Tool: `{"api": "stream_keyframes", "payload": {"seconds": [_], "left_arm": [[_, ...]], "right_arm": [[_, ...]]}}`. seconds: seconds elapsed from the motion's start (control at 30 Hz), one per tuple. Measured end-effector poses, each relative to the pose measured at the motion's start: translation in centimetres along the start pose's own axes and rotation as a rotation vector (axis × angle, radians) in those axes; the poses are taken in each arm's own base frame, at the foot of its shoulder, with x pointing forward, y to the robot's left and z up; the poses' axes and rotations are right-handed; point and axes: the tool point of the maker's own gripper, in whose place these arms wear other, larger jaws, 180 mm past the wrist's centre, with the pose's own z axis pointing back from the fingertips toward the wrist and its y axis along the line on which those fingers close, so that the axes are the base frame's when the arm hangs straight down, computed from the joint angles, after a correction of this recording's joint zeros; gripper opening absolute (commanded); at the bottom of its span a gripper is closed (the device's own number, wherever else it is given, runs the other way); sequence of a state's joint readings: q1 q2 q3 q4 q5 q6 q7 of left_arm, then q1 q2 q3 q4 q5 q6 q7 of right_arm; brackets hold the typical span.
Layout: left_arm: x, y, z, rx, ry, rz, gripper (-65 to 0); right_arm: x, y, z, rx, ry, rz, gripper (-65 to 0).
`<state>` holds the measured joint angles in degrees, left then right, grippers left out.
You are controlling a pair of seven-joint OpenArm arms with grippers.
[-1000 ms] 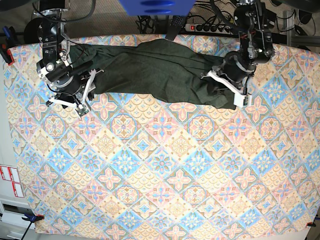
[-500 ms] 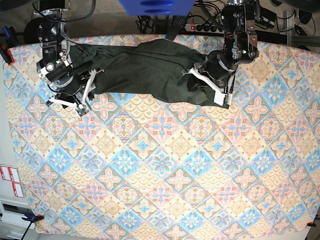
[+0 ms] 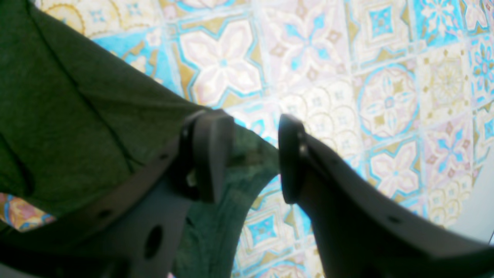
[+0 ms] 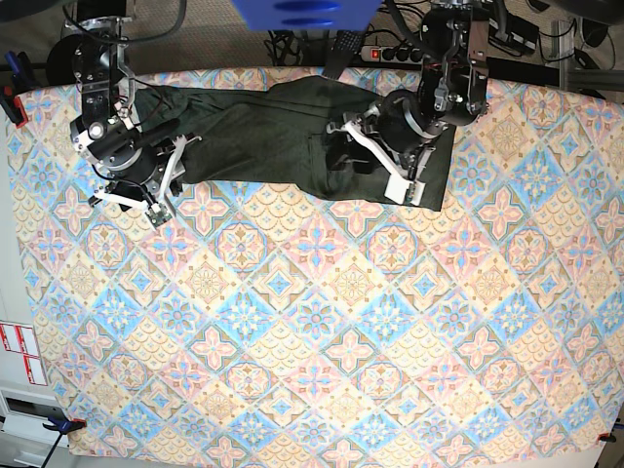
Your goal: Fold the T-shirt properly
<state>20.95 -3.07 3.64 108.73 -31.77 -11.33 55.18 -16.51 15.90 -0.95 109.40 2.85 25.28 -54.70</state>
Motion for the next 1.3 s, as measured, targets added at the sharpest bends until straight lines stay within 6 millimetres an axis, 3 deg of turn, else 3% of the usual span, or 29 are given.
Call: {"api": "stream_keyframes", "payload": {"seconds": [0.13, 0.3, 0.37, 0.53, 0.8, 0.97, 1.1, 1.3], "left_arm": [[2.3, 1.7, 1.9, 0.047, -0.069, -0.031, -35.4], [2.6, 5.8, 4.0, 0.150, -0.057, -0.058, -35.4], [3.1, 7.6, 5.0, 0.199, -0.065, -0.069, -35.4], [4.2, 9.8, 6.4, 0.263, -0.088, -0.076, -35.0], [3.6, 11.2, 6.4, 0.284, -0.066, -0.058, -34.9], [2.6, 11.8, 6.1, 0.290, -0.037, -0.034, -34.9], [2.6, 11.7, 6.0, 0.287, -0.040, -0.034, -34.9], [2.6, 11.6, 6.0, 0.285, -0.040, -0.035, -34.9]], "right_arm": [[0.1, 0.0, 0.0, 0.000, -0.002, 0.000, -41.8], [-0.5, -0.1, -0.2, 0.003, 0.018, 0.000, -41.3], [-2.0, -0.1, -0.8, 0.018, 0.061, -0.011, -41.3], [-6.9, -0.3, -2.2, 0.027, 0.211, -0.051, -36.7], [-8.3, 0.3, -2.8, 0.052, 0.247, -0.076, -32.5], [-10.7, 1.0, -3.3, 0.077, 0.313, -0.099, -32.6], [-10.8, 1.5, -3.6, 0.105, 0.303, -0.137, -32.7], [-10.8, 2.0, -4.0, 0.185, 0.243, -0.346, -32.8]]}}
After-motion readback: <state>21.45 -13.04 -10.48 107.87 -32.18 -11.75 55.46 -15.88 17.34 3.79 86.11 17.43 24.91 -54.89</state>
